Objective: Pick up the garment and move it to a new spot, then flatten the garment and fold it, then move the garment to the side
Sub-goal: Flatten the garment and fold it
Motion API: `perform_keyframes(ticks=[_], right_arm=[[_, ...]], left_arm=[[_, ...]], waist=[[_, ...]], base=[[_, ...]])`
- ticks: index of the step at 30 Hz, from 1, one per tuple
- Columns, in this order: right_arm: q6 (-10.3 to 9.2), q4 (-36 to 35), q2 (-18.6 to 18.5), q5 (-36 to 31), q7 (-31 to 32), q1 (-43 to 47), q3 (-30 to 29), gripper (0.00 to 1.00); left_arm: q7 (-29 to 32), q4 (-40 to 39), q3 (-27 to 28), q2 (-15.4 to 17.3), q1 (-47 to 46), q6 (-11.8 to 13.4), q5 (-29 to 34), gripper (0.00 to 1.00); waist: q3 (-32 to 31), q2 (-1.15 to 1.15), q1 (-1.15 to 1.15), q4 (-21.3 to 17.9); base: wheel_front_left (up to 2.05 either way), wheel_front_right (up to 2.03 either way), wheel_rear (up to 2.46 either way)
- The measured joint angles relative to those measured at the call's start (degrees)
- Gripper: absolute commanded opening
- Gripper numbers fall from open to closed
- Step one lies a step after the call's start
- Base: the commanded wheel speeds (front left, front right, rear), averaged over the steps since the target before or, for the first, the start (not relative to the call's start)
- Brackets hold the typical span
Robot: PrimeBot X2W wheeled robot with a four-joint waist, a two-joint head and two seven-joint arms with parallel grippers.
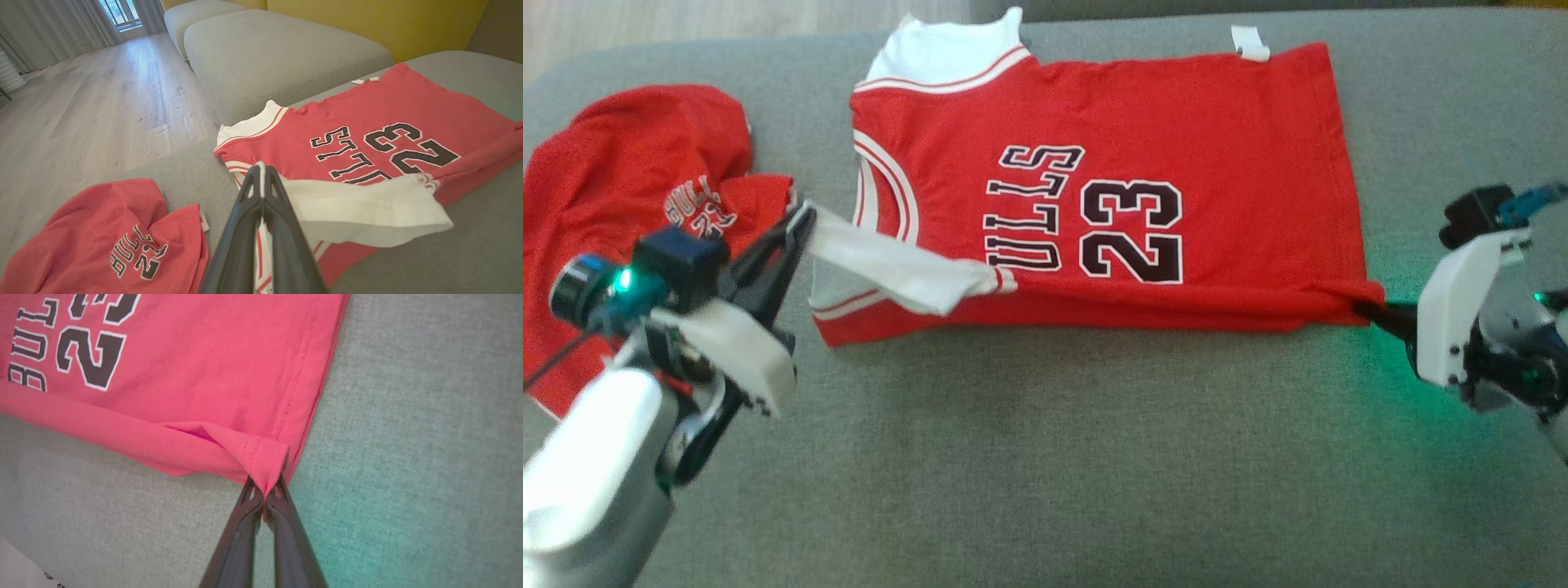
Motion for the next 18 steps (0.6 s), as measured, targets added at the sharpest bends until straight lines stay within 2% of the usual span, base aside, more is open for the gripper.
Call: perform_keyframes(ticks=[6, 15, 16, 17, 18], right_arm=[[0.0, 3.0, 3.1, -2.6, 3.4, -3.6, -2.2, 0.0], [0.0, 5.1, 5.6, -5.9, 4.9, -6.9, -4.4, 0.0], [0.0, 5.4, 5.7, -6.8, 3.8, -7.3, -4.7, 0.16], [0.0, 5.8, 6.0, -7.7, 2.7, -7.9, -5.3, 1.0], [0.0, 6.2, 6.2, -8.4, 1.6, -8.7, -5.8, 1.0]], left_arm=[[-0.1, 7.8, -1.4, -1.7, -7.0, -1.9, 1.4, 0.0], [-2.2, 17.1, -4.2, -5.1, -12.7, -2.9, 2.8, 0.0], [-2.5, 18.1, -4.3, -5.6, -13.4, -2.9, 2.8, 0.0], [-2.9, 19.1, -4.4, -6.2, -14.1, -2.9, 2.8, 0.0], [-3.6, 20.2, -4.4, -6.8, -14.8, -2.9, 3.2, 0.98]], waist=[[2.4, 0.0, 0.0, -0.3], [3.9, 0.0, -0.01, 0.3], [4.0, 0.0, -0.01, 0.5], [4.2, 0.0, -0.01, 0.6], [4.3, 0.0, -0.01, 0.8]], base=[[0.0, 0.0, 0.0], [0.0, 0.0, 0.0], [0.0, 0.0, 0.0], [0.0, 0.0, 0.0], [0.0, 0.0, 0.0]])
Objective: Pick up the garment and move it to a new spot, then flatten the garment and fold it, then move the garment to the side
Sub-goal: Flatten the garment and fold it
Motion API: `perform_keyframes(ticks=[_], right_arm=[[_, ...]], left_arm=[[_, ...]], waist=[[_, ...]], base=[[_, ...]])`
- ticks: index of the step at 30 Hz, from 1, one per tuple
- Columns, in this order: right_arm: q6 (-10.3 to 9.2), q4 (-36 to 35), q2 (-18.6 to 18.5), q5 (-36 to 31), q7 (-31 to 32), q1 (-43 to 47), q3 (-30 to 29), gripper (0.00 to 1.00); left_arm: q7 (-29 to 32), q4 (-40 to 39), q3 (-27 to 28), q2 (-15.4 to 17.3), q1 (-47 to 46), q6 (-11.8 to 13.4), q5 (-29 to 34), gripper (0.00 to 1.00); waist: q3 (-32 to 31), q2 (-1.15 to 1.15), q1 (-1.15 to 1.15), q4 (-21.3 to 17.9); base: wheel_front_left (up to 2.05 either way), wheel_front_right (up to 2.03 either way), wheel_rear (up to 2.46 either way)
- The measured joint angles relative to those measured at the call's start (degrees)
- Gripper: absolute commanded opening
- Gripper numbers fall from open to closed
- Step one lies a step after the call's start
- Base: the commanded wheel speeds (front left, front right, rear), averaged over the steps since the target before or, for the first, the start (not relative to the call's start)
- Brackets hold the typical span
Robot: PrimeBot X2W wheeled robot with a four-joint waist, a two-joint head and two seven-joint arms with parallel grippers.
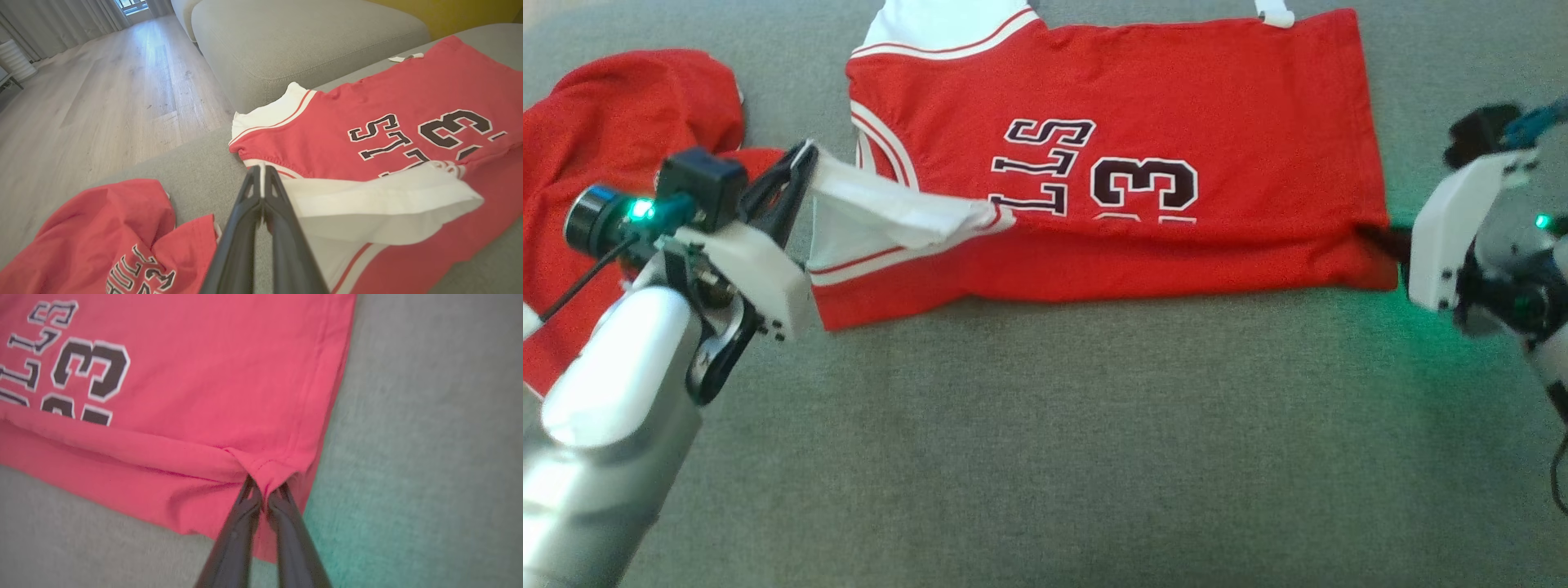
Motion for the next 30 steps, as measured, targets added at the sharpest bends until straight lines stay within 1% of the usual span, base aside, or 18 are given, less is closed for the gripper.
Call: perform_keyframes(ticks=[1, 3, 4, 5, 9, 12, 15, 16, 17, 20, 21, 23, 25, 30], right_arm=[[0.0, 0.0, 0.0, 0.0, 0.0, 0.0, 0.0, 1.0], [0.0, 1.0, 0.8, -1.1, -3.0, -1.8, -1.8, 1.0], [0.0, 1.6, 1.4, -1.5, -4.7, -2.8, -2.8, 1.0], [0.0, 2.3, 1.9, -2.2, -7.0, -3.7, -3.9, 1.0], [0.0, 3.3, 3.2, -6.4, -18.6, -5.7, -6.4, 1.0], [0.0, 3.6, 4.3, -8.7, -27.4, -5.4, -6.9, 1.0], [0.0, 3.0, 5.9, -9.8, -35.6, -3.5, -7.8, 1.0], [0.0, 2.7, 6.4, -10.7, -38.5, -2.6, -8.4, 1.0], [0.0, 2.6, 7.0, -11.2, -41.1, -1.6, -9.4, 1.0], [0.0, 2.2, 9.1, -13.0, -48.0, 1.7, -13.0, 1.0], [0.0, 2.1, 9.9, -14.2, -49.9, 3.0, -14.3, 1.0], [0.0, 1.7, 11.8, -17.0, -52.7, 5.9, -17.3, 1.0], [0.0, 0.3, 14.1, -20.0, -54.0, 9.3, -20.4, 1.0], [0.0, -5.9, 20.9, -26.8, -54.9, 18.5, -28.9, 1.0]], left_arm=[[0.0, 0.0, 0.0, 0.0, 0.0, 0.0, 0.0, 1.0], [-1.7, 2.2, 0.1, -1.3, -1.7, 0.1, 0.2, 1.0], [-3.0, 3.1, 0.4, -2.1, -2.5, 0.5, 0.3, 1.0], [-5.0, 3.8, 0.9, -2.9, -3.4, 1.5, 0.3, 1.0], [-13.8, 5.1, 4.6, -5.8, -5.8, 4.4, -0.4, 1.0], [-18.1, 5.3, 6.2, -7.3, -5.4, 5.3, -1.6, 1.0], [-20.2, 3.9, 8.0, -8.6, -2.9, 6.7, -2.8, 1.0], [-20.6, 2.9, 9.0, -8.8, -1.7, 7.5, -3.4, 1.0], [-20.9, 1.7, 9.7, -8.9, -0.4, 8.2, -3.6, 1.0], [-21.3, -2.4, 10.4, -9.0, 4.3, 8.9, -3.5, 1.0], [-21.5, -3.8, 10.7, -9.3, 6.0, 9.5, -3.2, 1.0], [-21.6, -6.4, 11.2, -10.0, 9.7, 10.4, -2.6, 1.0], [-21.6, -9.0, 11.8, -11.1, 13.5, 11.1, -1.9, 1.0], [-21.7, -12.4, 13.9, -13.5, 22.0, 11.7, 0.5, 1.0]], waist=[[0.0, 0.0, 0.0, 0.0], [0.3, 0.0, 0.0, 0.3], [0.3, 0.0, 0.01, 0.4], [0.4, 0.0, 0.01, 0.6], [-0.2, 0.0, 0.0, 1.0], [-1.1, 0.0, 0.0, 1.2], [-2.4, 0.0, -0.01, 1.3], [-2.8, 0.0, -0.01, 1.3], [-3.2, 0.0, -0.01, 1.3], [-4.6, 0.0, -0.01, 1.1], [-5.0, 0.0, -0.01, 1.1], [-5.9, 0.0, -0.01, 0.9], [-6.8, 0.0, -0.01, 0.7], [-8.5, 0.0, -0.01, 0.0]], base=[[0.0, 0.0, 0.0], [0.0, 0.0, 0.0], [0.0, 0.0, 0.0], [0.0, 0.0, 0.0], [0.0, 0.0, 0.0], [0.0, 0.0, 0.0], [0.0, 0.0, 0.0], [0.0, 0.0, 0.0], [0.0, 0.0, 0.0], [0.0, 0.0, 0.0], [0.0, 0.0, 0.0], [0.0, 0.0, 0.0], [0.0, 0.0, 0.0], [0.0, 0.0, 0.0]])
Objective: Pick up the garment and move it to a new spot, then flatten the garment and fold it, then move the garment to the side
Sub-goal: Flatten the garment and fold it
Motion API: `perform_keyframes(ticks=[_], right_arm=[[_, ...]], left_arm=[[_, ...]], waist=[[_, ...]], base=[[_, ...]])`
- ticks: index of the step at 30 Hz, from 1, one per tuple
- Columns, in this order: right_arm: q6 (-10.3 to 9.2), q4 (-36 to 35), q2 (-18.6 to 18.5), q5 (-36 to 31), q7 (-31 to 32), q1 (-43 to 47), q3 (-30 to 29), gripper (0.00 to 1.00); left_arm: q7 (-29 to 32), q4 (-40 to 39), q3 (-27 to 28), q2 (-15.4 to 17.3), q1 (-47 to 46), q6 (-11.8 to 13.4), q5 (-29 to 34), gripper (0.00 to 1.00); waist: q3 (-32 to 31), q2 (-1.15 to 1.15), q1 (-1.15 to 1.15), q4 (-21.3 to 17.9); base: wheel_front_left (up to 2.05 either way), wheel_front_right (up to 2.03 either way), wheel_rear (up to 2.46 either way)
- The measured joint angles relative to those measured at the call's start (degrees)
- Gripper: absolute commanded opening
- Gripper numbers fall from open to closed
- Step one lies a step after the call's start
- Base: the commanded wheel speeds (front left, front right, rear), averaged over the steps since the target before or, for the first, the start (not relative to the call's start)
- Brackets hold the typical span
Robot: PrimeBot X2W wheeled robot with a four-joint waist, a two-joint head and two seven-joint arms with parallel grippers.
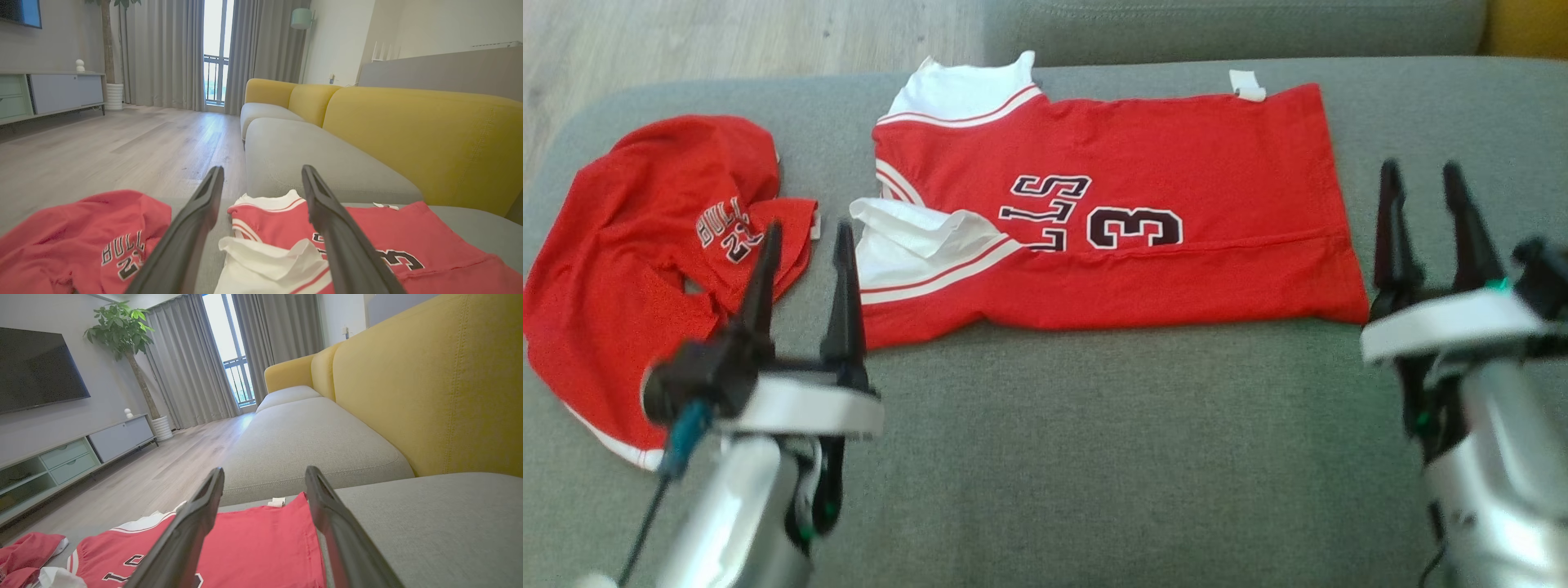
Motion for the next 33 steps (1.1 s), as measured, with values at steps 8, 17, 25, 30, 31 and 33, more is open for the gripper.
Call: perform_keyframes(ticks=[8, 17, 25, 30, 31, 33], right_arm=[[0.0, -7.9, 6.4, -7.2, 0.0, 11.7, -6.1, 1.0], [0.0, -10.0, 7.5, -8.5, 0.0, 13.8, -7.0, 1.0], [0.0, -11.9, 7.6, -8.8, 0.0, 12.8, -6.9, 1.0], [0.0, -12.2, 7.7, -8.2, 0.0, 12.3, -6.4, 1.0], [0.0, -12.2, 7.7, -8.2, 0.0, 12.0, -6.4, 1.0], [0.0, -12.1, 7.7, -8.1, 0.0, 11.7, -6.3, 1.0]], left_arm=[[0.0, -0.2, 3.5, -4.2, 8.0, -0.6, 3.8, 1.0], [0.0, 3.6, 6.0, -6.4, 8.3, -3.7, 6.6, 1.0], [3.5, 12.7, 6.3, -6.2, 3.6, -3.9, 7.6, 1.0], [9.6, 20.4, 5.9, -5.5, -2.8, -3.2, 8.3, 1.0], [10.7, 22.0, 5.8, -5.3, -3.8, -3.0, 8.6, 1.0], [11.7, 23.6, 5.6, -5.1, -4.7, -3.0, 8.7, 1.0]], waist=[[-1.9, 0.0, 0.0, -0.7], [-1.6, 0.0, 0.01, -1.3], [1.5, 0.0, 0.02, -2.3], [4.3, 0.0, 0.02, -3.2], [4.9, 0.0, 0.02, -3.4], [5.4, 0.0, 0.02, -3.6]], base=[[0.0, 0.0, 0.0], [0.0, 0.0, 0.0], [0.0, 0.0, 0.0], [0.0, 0.0, 0.0], [0.0, 0.0, 0.0], [0.0, 0.0, 0.0]])
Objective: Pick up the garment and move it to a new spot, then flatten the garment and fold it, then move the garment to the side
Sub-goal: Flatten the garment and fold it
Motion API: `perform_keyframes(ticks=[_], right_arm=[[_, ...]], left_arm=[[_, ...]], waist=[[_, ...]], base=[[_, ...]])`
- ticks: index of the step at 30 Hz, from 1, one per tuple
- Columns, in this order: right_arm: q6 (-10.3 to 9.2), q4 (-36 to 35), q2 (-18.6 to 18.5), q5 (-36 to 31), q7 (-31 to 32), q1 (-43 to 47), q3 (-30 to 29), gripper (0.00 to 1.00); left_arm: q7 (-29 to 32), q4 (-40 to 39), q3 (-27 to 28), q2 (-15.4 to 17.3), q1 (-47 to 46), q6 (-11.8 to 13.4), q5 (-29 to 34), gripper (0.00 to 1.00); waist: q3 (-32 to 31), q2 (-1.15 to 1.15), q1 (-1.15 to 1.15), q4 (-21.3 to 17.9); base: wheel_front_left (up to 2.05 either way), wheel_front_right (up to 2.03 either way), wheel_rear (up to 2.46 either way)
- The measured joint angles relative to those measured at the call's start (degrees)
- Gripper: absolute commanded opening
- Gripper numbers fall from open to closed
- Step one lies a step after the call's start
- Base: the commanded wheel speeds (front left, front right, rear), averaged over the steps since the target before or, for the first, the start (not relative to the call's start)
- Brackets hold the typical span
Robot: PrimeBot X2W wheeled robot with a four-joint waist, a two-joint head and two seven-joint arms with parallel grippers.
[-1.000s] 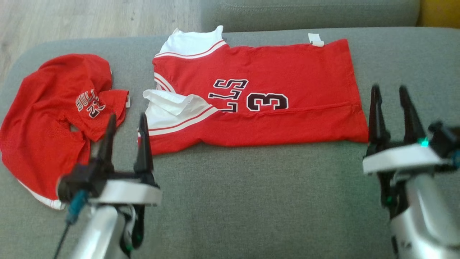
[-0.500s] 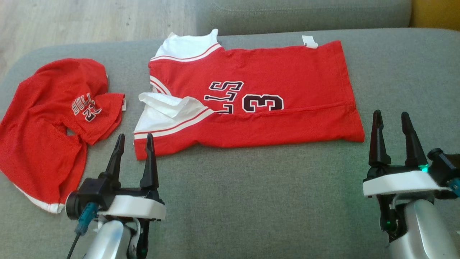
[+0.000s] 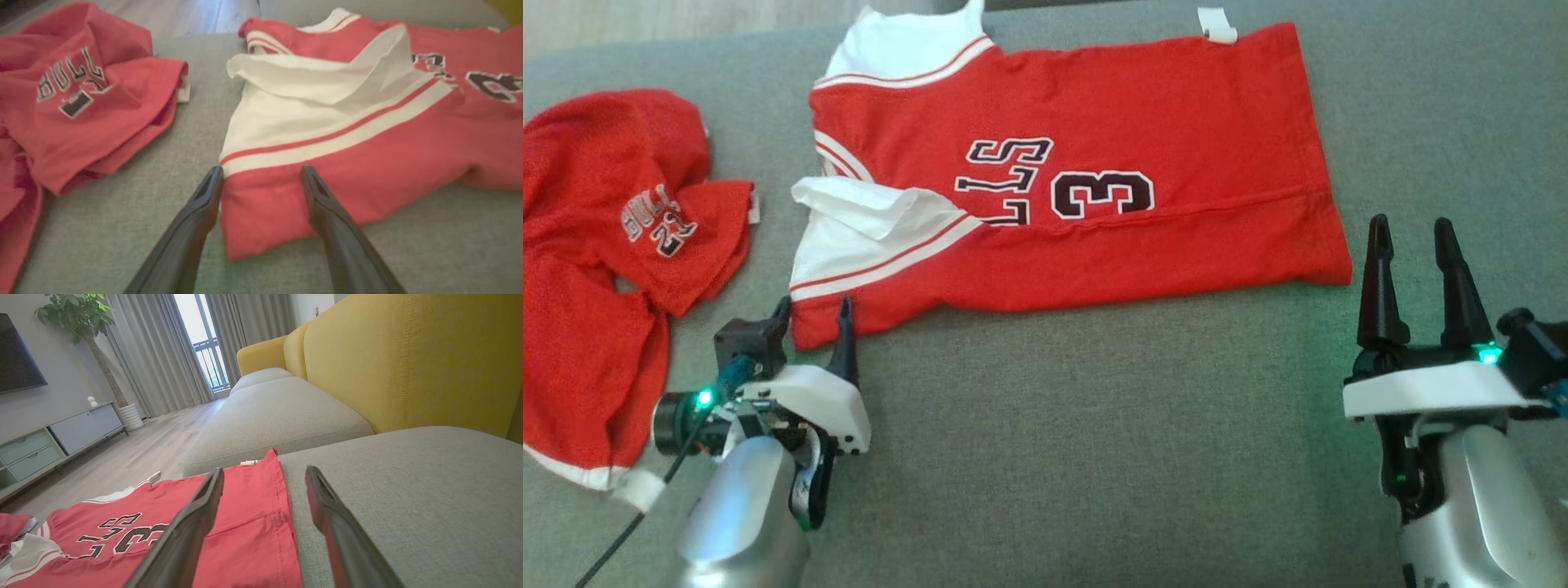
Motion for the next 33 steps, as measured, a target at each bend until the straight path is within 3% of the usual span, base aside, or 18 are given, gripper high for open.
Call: perform_keyframes(ticks=[6, 9, 10, 11, 12, 18, 23, 32, 33], right_arm=[[0.0, 0.0, 0.0, 0.2, 0.0, -1.3, 0.6, 1.0], [0.0, 0.2, 0.0, 0.6, 0.0, -1.3, 0.6, 1.0], [0.0, 0.4, 0.0, 0.7, 0.0, -1.3, 0.5, 1.0], [0.0, 0.8, 0.0, 1.1, 0.0, -1.3, 0.4, 1.0], [0.0, 1.5, 0.0, 1.3, 0.0, -1.3, 0.1, 1.0], [0.0, 9.6, 0.1, -2.8, 5.4, -3.6, -4.1, 1.0], [0.0, 18.5, 0.1, -0.9, 9.7, -9.1, -6.3, 1.0], [0.0, 33.5, -0.4, -1.8, 9.8, -18.2, -7.2, 1.0], [0.0, 34.7, -0.6, -1.8, 9.7, -19.1, -6.9, 0.64]], left_arm=[[2.9, 6.0, -1.1, 0.9, -4.2, 0.5, 1.5, 1.0], [3.4, 7.6, -1.9, 0.8, -5.5, -0.5, 1.4, 1.0], [3.5, 7.9, -2.2, 0.8, -5.7, -1.0, 1.4, 0.93], [3.5, 8.0, -2.3, 0.8, -5.9, -1.5, 1.4, 0.22], [3.4, 8.0, -2.5, 0.7, -6.0, -2.2, 1.4, 0.0], [-1.4, 6.9, -4.2, -0.1, -5.7, -3.1, 1.4, 0.0], [-4.5, 2.9, -6.0, -0.2, -5.8, -3.3, 2.9, 0.0], [-3.6, -2.0, -8.6, 0.1, -6.1, -3.7, 4.9, 0.0], [-3.6, -2.2, -8.6, 0.2, -6.1, -3.6, 4.9, 0.0]], waist=[[1.6, 0.0, -0.01, -1.1], [1.7, 0.0, -0.01, -1.2], [1.7, 0.0, -0.01, -1.1], [1.7, 0.0, -0.01, -1.0], [1.7, 0.0, -0.01, -0.8], [1.4, 0.0, -0.01, 0.8], [1.3, 0.0, -0.01, 2.7], [2.8, 0.0, -0.01, 5.0], [2.8, 0.0, -0.01, 5.1]], base=[[0.0, 0.0, 0.0], [0.0, 0.0, 0.0], [0.0, 0.0, 0.0], [0.0, 0.0, 0.0], [0.0, 0.0, 0.0], [0.0, 0.0, 0.0], [0.0, 0.0, 0.0], [0.0, 0.0, 0.0], [0.0, 0.0, 0.0]])
